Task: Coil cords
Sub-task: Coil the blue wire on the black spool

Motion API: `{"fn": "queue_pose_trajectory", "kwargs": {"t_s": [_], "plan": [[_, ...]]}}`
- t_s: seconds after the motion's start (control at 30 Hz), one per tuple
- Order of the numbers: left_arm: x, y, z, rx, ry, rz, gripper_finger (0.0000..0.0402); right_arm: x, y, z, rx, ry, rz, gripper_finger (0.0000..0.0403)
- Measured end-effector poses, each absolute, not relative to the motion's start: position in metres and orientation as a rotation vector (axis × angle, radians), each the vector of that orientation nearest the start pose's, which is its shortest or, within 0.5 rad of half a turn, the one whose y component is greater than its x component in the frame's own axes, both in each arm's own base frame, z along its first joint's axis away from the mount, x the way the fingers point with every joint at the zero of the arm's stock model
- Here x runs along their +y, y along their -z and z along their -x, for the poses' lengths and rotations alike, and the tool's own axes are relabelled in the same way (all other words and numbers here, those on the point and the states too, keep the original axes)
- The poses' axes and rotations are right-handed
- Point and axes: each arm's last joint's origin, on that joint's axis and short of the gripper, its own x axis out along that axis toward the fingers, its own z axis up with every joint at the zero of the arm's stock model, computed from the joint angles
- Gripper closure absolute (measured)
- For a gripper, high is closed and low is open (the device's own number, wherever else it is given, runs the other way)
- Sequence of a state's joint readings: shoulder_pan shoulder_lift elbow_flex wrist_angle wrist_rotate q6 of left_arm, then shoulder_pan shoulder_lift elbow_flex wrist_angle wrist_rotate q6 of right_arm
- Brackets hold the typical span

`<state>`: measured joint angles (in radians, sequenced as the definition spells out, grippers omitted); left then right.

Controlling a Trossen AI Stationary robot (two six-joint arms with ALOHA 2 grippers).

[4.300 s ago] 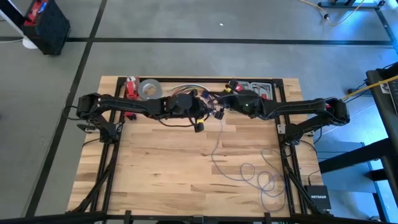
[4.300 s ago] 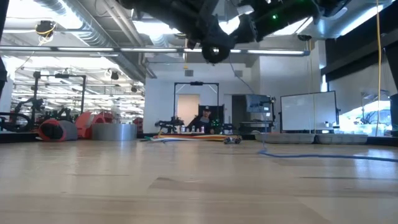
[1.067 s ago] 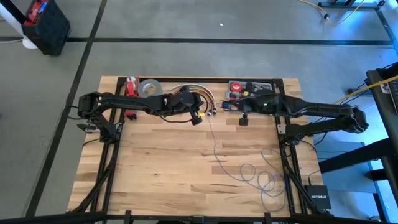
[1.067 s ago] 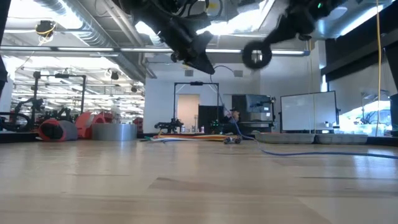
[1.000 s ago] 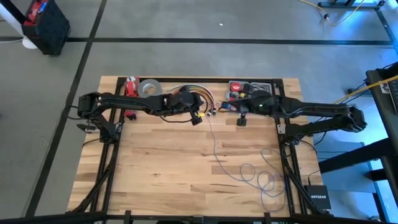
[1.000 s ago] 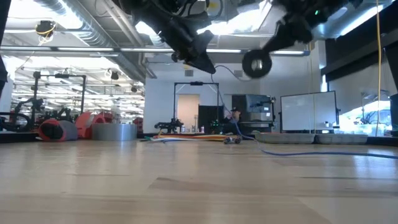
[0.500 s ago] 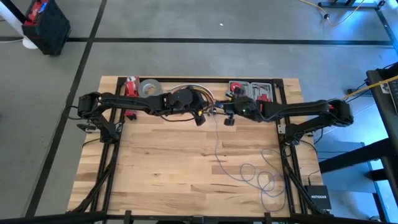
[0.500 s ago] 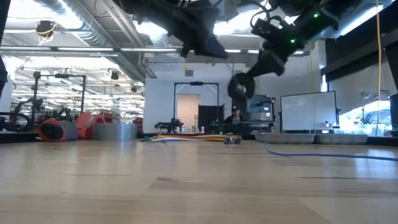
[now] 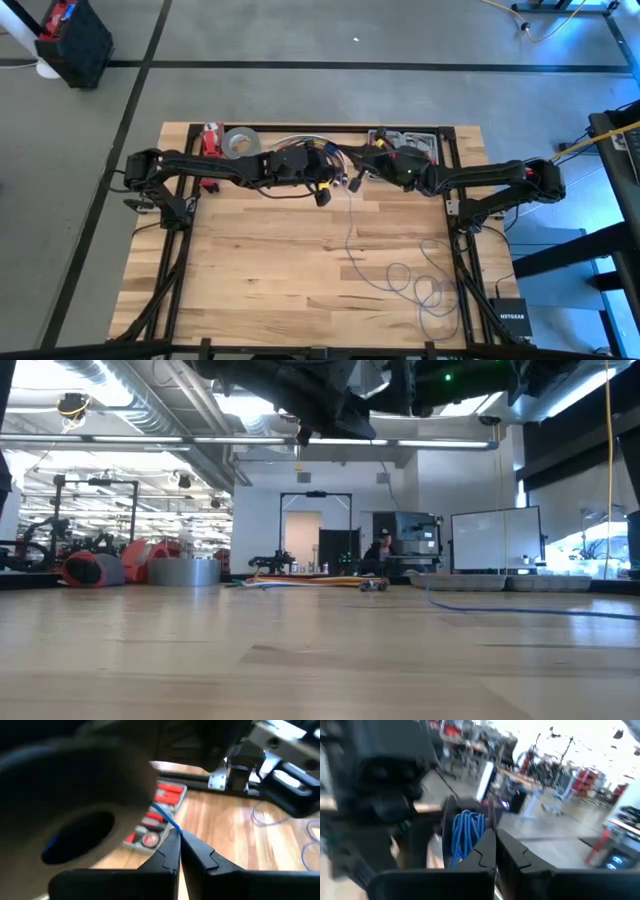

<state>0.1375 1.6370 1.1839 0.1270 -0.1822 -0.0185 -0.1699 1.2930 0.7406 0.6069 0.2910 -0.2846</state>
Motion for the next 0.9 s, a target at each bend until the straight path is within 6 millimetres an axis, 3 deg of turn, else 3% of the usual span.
{"fn": "queue_pose_trajectory", "kwargs": {"t_s": [0.3, 0.47, 0.9], "plan": [[0.056, -0.287, -0.372, 0.304, -0.309, -0.045, 0.04, -0.051, -0.309, -0.264, -0.138, 0.383, 0.23, 0.04], [0.053, -0.283, -0.384, 0.223, -0.289, -0.105, 0.04, -0.049, -0.323, -0.252, -0.203, 0.388, 0.237, 0.04], [0.057, -0.251, -0.415, 0.061, -0.269, -0.164, 0.04, -0.045, -0.348, -0.228, -0.302, 0.404, 0.261, 0.04]]}}
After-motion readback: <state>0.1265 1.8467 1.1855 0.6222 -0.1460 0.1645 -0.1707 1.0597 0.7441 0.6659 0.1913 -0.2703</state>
